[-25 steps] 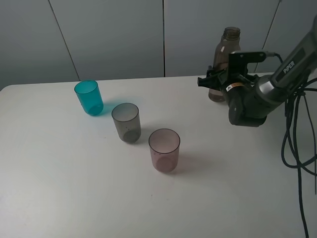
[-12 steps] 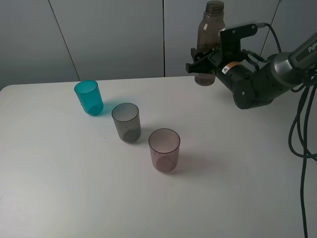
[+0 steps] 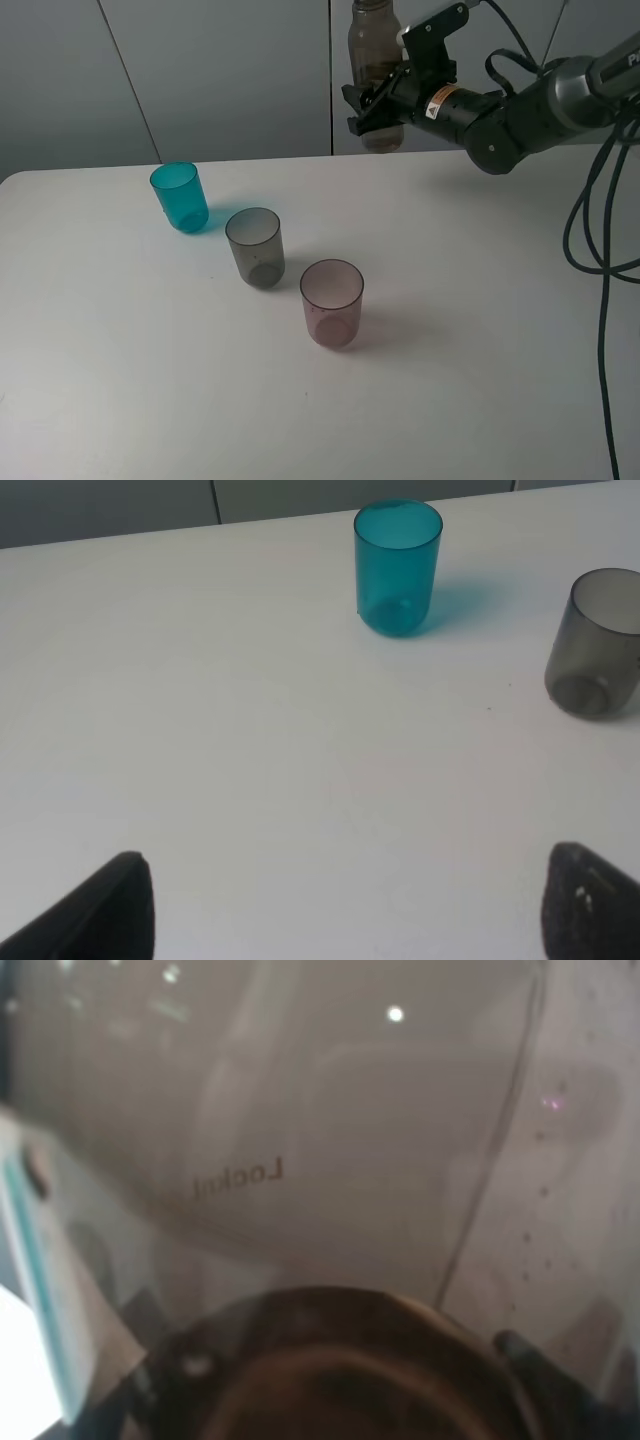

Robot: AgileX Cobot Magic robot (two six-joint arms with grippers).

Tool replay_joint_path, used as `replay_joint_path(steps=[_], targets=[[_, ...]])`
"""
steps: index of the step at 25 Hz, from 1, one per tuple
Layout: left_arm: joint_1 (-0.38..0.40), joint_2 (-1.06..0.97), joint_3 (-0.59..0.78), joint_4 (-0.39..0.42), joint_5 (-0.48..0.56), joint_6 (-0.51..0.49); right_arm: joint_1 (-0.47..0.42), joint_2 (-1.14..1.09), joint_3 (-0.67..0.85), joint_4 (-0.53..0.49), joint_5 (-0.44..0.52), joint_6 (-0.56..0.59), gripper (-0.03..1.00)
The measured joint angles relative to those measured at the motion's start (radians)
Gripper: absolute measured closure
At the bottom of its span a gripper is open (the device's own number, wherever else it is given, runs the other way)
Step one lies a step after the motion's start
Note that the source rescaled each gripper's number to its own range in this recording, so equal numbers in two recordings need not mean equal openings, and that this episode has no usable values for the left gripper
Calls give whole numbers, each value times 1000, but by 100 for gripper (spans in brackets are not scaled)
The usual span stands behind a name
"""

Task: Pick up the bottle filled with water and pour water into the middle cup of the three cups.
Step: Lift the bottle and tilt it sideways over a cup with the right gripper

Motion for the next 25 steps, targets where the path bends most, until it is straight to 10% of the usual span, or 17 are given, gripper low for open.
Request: replay_joint_path(steps=[10, 25], targets=[[0, 0, 0, 0, 0, 0, 0, 2, -14, -274, -99, 34, 96], [0, 0, 0, 0, 0, 0, 15, 90, -16, -305, -161, -218, 96]])
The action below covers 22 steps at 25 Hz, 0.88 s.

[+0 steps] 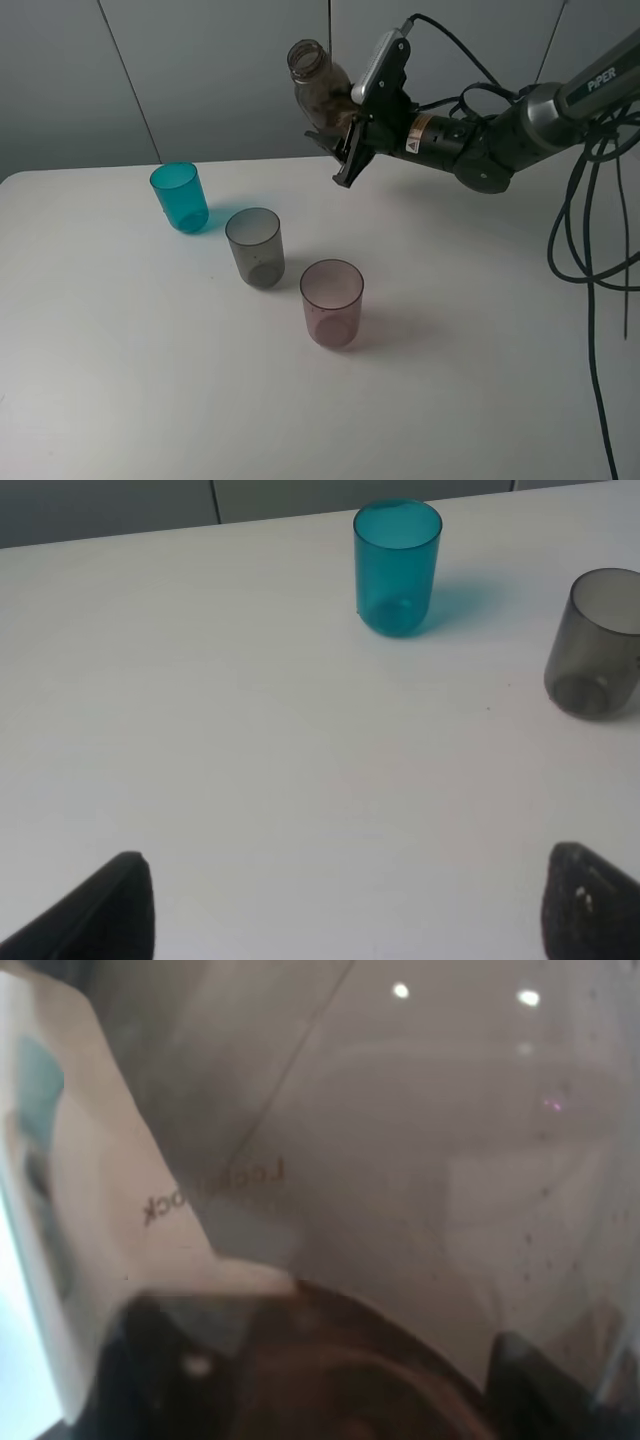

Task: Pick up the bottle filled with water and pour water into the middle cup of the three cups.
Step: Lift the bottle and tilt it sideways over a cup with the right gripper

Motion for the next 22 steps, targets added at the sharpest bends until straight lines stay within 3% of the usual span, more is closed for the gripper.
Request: replay_joint_path(steps=[22], targets=[[0, 0, 0, 0, 0, 0, 63, 70, 0, 9, -6, -376, 96]])
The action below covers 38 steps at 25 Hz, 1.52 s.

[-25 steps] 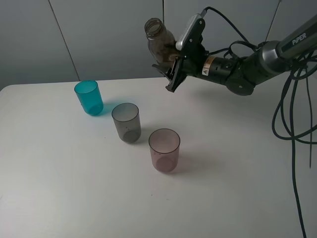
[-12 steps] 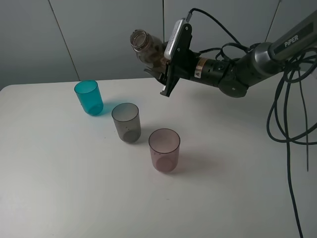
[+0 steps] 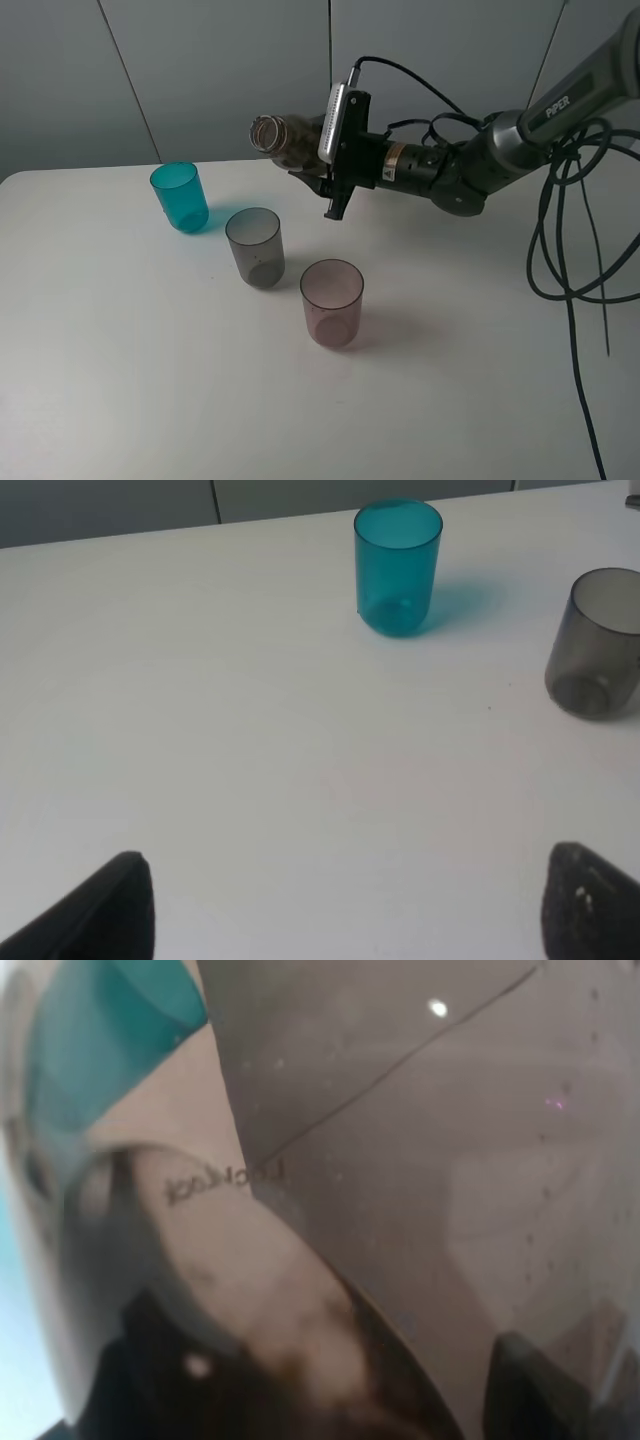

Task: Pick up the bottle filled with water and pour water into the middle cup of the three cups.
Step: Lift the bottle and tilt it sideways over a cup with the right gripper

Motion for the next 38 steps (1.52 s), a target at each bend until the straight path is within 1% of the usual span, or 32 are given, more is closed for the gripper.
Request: replay_joint_path(steps=[11, 20, 33, 34, 35, 38], targets=[[0, 0, 0, 0, 0, 0, 21, 4, 0, 4, 21, -204, 96], [0, 0, 0, 0, 0, 0, 21, 4, -8, 54, 75, -335, 96], [0, 0, 0, 0, 0, 0, 22, 4, -8, 65, 83, -462, 96], [0, 0, 0, 0, 0, 0, 22, 4, -8, 65, 83, -476, 95], [0, 0, 0, 0, 0, 0, 23, 4, -8, 67, 85, -483, 96], [0, 0, 0, 0, 0, 0, 25, 4, -8, 67, 87, -508, 96]])
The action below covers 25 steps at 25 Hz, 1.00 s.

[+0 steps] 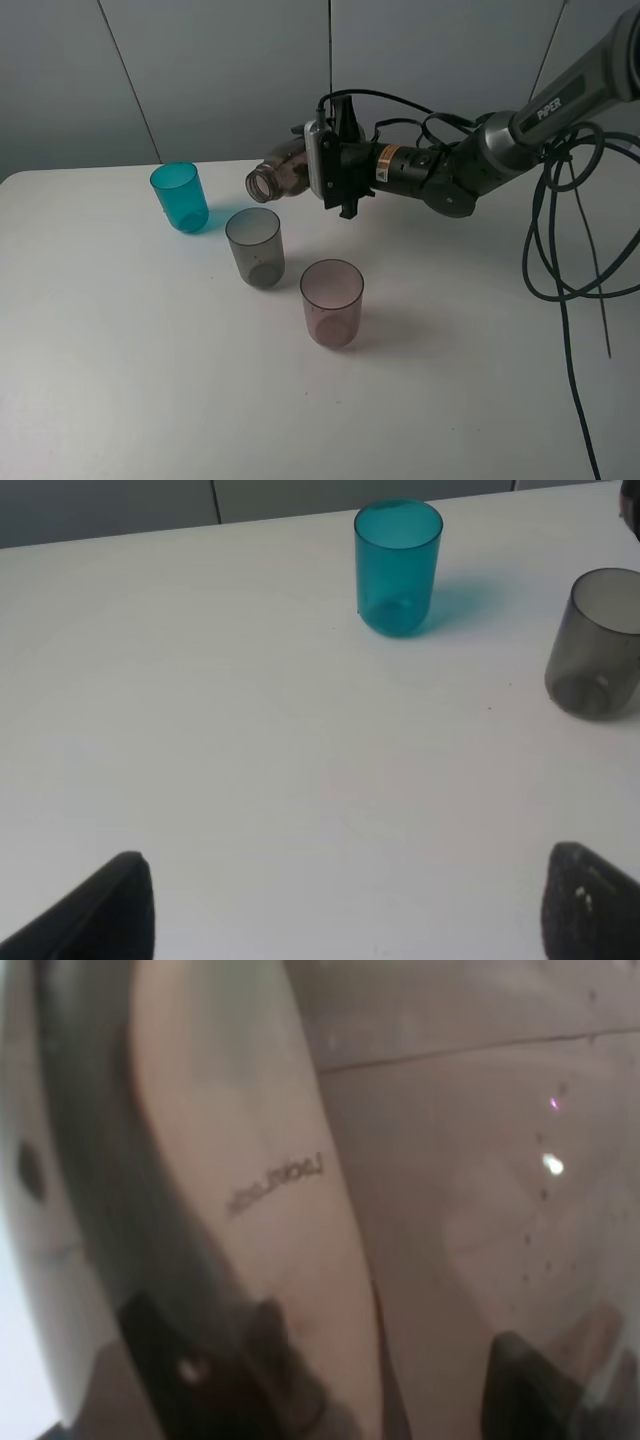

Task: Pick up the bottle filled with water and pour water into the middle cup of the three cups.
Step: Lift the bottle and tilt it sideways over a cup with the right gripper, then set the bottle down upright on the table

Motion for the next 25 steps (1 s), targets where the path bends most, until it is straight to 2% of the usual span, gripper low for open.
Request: replay_joint_path(steps=[10, 25], targets=[[0, 0, 0, 0, 0, 0, 5, 0, 0, 8, 4, -85, 96], [0, 0, 0, 0, 0, 0, 5, 0, -21, 26, 4, -140, 96]])
